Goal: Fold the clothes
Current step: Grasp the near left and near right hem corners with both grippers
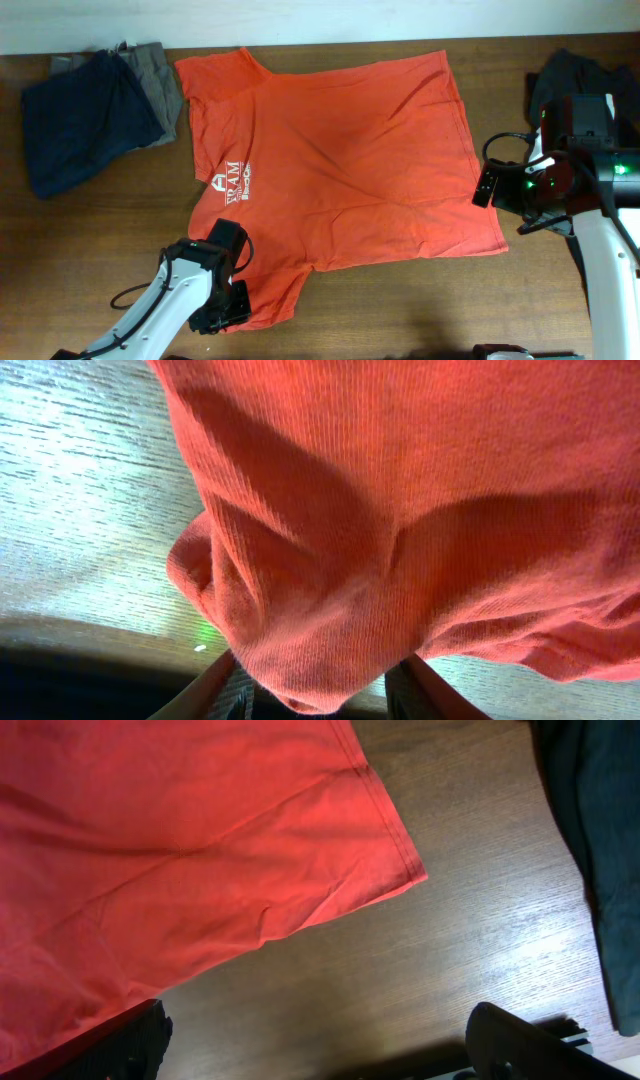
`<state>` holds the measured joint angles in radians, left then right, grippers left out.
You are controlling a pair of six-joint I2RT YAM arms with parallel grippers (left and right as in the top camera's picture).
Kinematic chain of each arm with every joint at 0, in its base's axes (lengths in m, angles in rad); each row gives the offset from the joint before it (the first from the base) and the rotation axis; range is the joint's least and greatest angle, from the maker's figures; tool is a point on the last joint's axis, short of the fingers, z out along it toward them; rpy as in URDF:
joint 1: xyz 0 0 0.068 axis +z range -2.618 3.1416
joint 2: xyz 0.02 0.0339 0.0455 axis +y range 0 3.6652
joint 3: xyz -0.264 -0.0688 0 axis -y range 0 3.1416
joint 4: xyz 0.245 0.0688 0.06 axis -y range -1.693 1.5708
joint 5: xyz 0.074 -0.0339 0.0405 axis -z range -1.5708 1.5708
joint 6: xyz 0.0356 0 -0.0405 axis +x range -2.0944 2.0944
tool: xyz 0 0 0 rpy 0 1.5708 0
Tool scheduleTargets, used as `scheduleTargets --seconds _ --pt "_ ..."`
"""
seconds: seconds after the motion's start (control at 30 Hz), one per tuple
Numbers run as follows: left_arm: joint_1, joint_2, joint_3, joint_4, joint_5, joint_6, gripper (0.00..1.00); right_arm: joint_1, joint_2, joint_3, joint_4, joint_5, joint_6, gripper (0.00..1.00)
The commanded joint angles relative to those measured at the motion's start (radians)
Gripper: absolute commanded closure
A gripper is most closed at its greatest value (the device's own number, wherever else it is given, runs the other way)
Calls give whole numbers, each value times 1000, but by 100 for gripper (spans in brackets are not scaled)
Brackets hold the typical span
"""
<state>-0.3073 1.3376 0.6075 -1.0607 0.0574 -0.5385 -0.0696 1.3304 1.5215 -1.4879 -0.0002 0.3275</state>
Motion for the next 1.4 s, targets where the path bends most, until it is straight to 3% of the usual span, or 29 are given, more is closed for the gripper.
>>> scheduleTargets --seconds 0.0,0.03,0.07,0.47,0.67,0.9,1.13,1.2,1.37 --pt "-2 5 -8 -10 46 13 86 -5 -3 8 9 13 -8 1" --pt "-2 5 -7 -14 64 13 96 -5 1 8 14 13 -8 1" --pt "-2 5 -8 -18 75 13 99 -5 5 8 20 13 -8 1" --pt "-2 5 -6 -24 80 13 99 -5 172 -55 120 43 6 1" --pt "-2 5 -6 -12 81 12 99 -33 285 -91 116 74 186 1" --pt "-2 5 -6 15 82 12 99 -208 286 -352 233 27 257 1" --pt "-2 5 -6 25 81 13 99 -233 286 -484 404 -11 196 0" --pt "-2 5 -6 29 81 12 99 -232 286 -502 446 -10 174 14" --pt "-2 5 -6 37 81 12 99 -232 286 -593 550 -15 271 14"
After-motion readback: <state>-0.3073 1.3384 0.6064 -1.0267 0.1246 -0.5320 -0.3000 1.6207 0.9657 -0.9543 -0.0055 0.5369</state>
